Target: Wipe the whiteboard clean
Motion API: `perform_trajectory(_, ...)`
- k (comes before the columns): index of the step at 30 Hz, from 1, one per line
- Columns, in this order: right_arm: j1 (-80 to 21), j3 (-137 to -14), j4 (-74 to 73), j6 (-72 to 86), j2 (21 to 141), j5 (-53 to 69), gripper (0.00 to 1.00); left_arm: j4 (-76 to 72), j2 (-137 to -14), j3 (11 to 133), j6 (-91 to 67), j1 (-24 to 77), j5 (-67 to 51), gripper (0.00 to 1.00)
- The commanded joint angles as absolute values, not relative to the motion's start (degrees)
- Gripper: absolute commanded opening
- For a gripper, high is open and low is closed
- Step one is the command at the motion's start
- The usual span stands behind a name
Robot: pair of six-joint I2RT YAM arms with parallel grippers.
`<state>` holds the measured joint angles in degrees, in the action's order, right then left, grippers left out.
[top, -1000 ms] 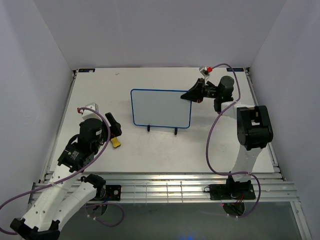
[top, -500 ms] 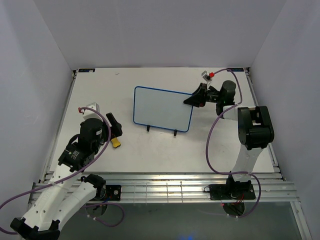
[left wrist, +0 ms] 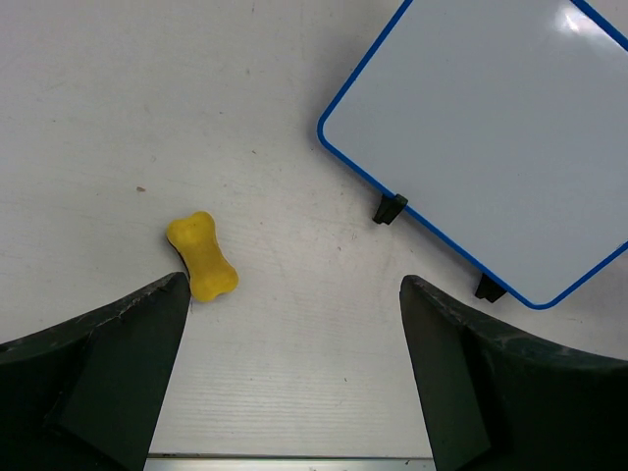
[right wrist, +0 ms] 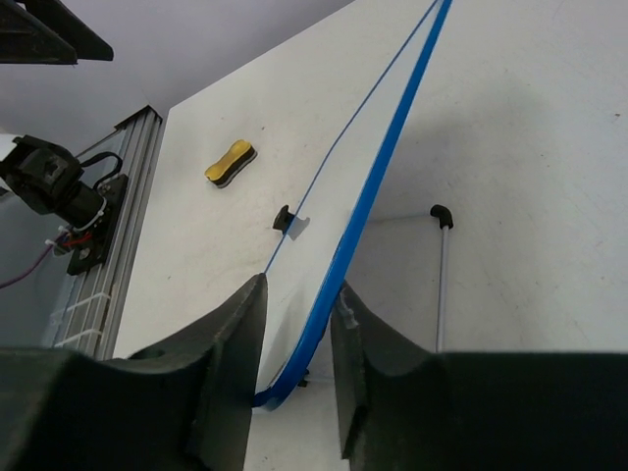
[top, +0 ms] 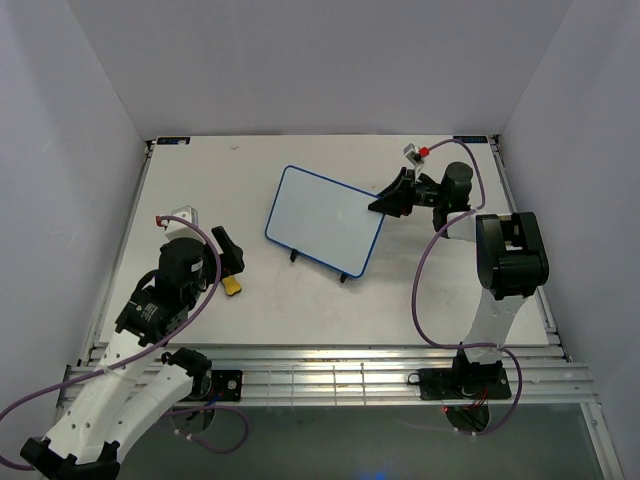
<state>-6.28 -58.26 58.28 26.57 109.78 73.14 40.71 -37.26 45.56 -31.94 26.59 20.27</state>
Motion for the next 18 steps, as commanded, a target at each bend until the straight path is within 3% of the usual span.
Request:
perform_trajectory(1, -5.7, -57.8, 60.3, 24.7, 108.7, 75.1, 0.3, 40.0, -36.4, 45.6, -31.6, 26.5, 19.8, 0.98)
perform_trajectory(11, -4.9, -56.5, 60.0, 23.7, 107.1, 75.4, 0.08, 39.9, -35.9, 45.5, -31.6, 26.5, 19.9, 0.98)
perform_trajectory(18, -4.9, -56.3, 58.5, 24.7, 104.0, 74.7, 0.08, 40.0, -35.5, 45.4, -31.6, 26.5, 20.1, 0.98)
